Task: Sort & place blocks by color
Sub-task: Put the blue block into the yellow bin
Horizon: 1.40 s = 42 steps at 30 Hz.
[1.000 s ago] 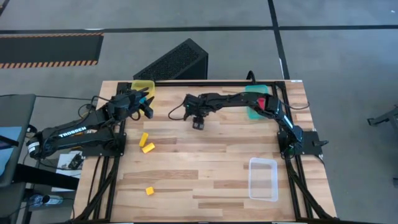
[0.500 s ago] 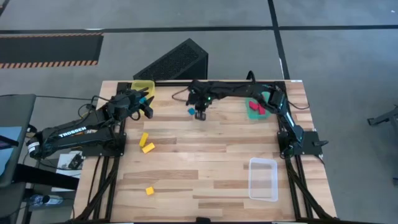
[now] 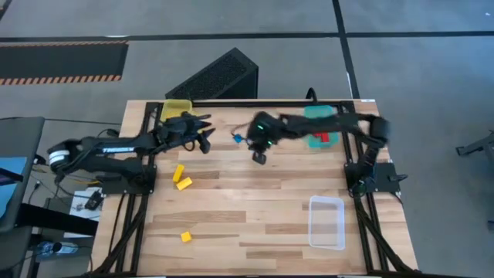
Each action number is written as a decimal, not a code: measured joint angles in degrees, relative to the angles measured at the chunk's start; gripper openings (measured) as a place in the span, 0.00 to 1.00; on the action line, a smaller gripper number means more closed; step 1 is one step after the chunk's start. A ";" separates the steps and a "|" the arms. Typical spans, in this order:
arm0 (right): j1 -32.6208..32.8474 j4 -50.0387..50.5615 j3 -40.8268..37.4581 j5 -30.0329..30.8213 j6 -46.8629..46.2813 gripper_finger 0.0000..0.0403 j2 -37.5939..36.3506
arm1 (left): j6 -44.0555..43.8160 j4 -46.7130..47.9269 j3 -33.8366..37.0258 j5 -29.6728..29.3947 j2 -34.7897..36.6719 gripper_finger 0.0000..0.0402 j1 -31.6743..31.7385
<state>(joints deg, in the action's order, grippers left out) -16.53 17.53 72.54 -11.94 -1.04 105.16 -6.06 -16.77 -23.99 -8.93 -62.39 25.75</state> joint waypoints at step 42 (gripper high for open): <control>30.89 -31.47 -35.32 11.80 -9.60 0.05 -13.80 | 55.25 26.63 -34.88 16.72 -37.29 0.46 0.47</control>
<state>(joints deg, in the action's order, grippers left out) 14.36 -13.95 37.21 -0.14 -10.63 91.35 49.19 9.87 -58.87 7.79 -99.68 26.22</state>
